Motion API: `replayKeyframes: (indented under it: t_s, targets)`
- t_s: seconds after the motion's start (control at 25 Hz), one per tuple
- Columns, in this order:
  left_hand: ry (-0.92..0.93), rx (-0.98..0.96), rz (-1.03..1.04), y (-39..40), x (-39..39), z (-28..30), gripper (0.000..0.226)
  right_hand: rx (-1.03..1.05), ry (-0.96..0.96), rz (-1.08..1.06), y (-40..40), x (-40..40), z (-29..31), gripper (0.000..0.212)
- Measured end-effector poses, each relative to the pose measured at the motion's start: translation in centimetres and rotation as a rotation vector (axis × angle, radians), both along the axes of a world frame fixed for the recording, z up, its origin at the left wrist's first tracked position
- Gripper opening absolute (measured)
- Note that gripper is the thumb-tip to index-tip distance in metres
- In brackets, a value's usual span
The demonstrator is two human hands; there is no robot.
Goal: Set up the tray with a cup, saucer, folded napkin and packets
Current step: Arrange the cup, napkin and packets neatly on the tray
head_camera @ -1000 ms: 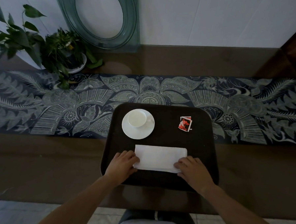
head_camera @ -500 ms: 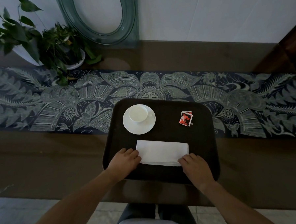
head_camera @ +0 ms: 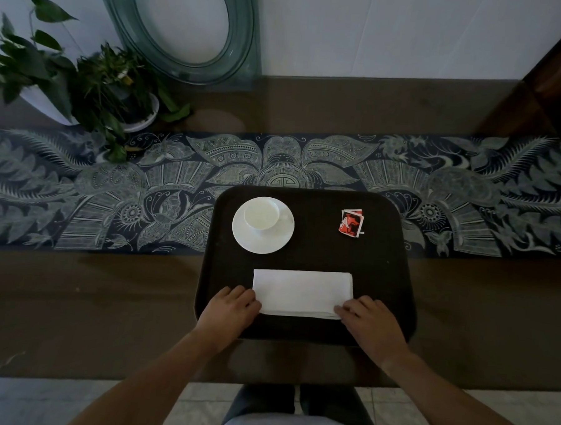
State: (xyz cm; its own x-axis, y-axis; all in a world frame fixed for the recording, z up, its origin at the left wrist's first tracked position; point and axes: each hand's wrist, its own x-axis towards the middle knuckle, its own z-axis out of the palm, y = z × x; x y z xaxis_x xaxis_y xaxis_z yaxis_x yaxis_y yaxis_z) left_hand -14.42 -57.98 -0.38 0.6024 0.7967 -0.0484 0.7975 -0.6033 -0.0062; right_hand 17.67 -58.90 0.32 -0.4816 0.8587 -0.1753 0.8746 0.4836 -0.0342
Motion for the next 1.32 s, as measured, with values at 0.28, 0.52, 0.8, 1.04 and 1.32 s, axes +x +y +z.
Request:
replayKeyframes:
  t_s: [0.28, 0.52, 0.8, 1.04, 1.32]
  targets:
    - [-0.029, -0.011, 0.019, -0.3, -0.3, -0.5, 0.026, -0.095, -0.016, -0.052, 0.4, -0.1, 0.1, 0.039]
    - [-0.136, -0.002, 0.097, -0.2, 0.4, 0.0, 0.023, -0.091, 0.065, -0.141, 0.5, -0.8, 0.2, 0.033]
    - [-0.259, -0.101, 0.22, 2.8, 8.1, -0.6, 0.043, 0.009, 0.157, -0.147, 3.2, -7.0, -0.8, 0.051]
    - [-0.07, -0.195, 0.327, 2.3, 8.9, -3.7, 0.057, -0.071, 0.052, -0.17, 3.6, -6.7, -4.2, 0.063]
    - [-0.051, -0.227, 0.337, 2.3, 5.4, -4.4, 0.062, -0.097, 0.007, -0.22, 4.1, -3.6, -4.5, 0.071]
